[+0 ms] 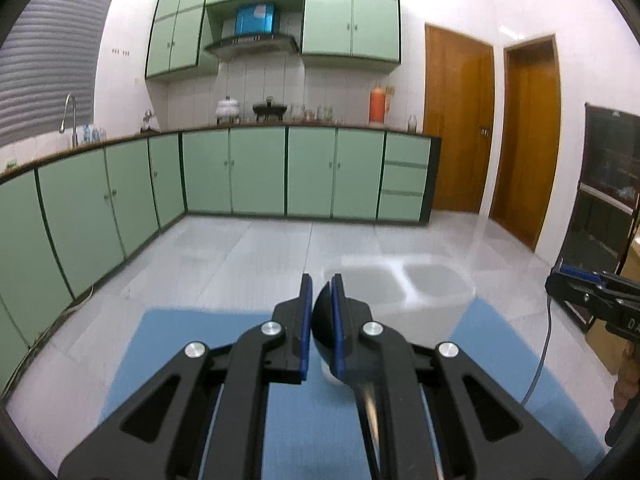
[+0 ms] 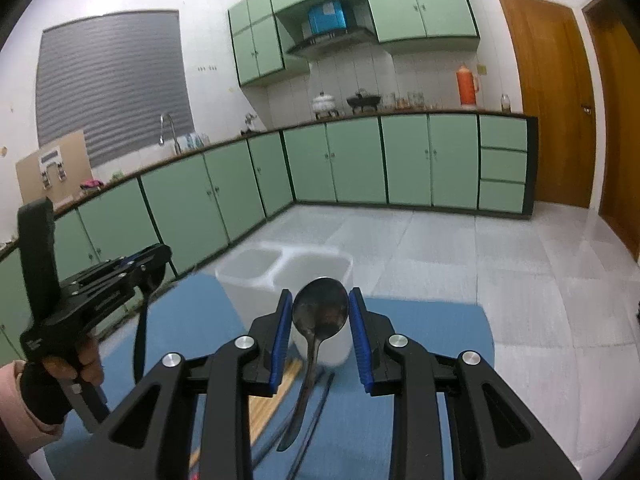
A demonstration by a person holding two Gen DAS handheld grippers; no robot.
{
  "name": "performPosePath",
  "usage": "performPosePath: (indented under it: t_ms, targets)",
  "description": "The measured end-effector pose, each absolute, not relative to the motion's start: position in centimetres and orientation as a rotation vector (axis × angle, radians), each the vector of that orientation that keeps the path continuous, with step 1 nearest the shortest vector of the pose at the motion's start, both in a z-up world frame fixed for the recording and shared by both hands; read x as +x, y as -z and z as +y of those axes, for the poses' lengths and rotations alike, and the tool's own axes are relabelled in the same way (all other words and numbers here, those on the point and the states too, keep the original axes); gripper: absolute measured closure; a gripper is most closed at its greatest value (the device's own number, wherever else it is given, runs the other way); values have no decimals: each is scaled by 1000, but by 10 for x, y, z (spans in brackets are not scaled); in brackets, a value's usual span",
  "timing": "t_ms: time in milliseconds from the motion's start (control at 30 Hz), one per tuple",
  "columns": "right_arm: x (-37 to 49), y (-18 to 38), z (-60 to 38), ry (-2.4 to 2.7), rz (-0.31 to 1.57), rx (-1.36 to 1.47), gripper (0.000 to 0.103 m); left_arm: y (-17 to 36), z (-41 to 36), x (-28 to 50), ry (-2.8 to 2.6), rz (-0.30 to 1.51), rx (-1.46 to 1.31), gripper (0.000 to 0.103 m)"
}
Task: Organize utensils
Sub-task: 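Lift both spoons and drop them into the white holder, opening both tools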
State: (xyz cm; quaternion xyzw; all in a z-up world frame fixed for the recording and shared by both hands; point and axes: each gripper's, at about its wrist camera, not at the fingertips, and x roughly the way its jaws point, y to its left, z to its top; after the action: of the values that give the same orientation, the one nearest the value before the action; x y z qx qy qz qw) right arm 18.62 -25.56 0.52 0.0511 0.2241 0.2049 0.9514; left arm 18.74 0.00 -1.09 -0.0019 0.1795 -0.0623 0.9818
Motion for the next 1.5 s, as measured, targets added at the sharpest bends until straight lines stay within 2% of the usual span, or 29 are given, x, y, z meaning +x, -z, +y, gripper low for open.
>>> performPosePath:
  t_ms: [233, 433, 800, 1167, 1233, 1267, 1400, 1500]
  targets:
    - [214, -53, -256, -435, 339, 99, 75, -36, -17, 228, 132, 224, 10, 95]
    - [257, -70, -248, -438, 305, 103, 75, -49, -35, 275, 133, 168, 24, 95]
    - [324, -25, -220, -396, 378, 42, 75, -16, -38, 325, 122, 183, 44, 95]
    - [332, 17, -209, -428, 455, 42, 74, 21, -24, 331, 149, 265, 42, 93]
    - [329, 19, -208, -435, 459, 42, 73, 24, -21, 327, 156, 271, 43, 87]
    - [326, 20, -209, -438, 458, 45, 68, 24, -20, 323, 157, 271, 43, 80]
    - [312, 16, -218, -431, 451, 69, 62, 20, -11, 309, 154, 270, 26, 75]
    - [293, 11, -224, -413, 438, 72, 53, 15, -5, 289, 144, 275, 18, 64]
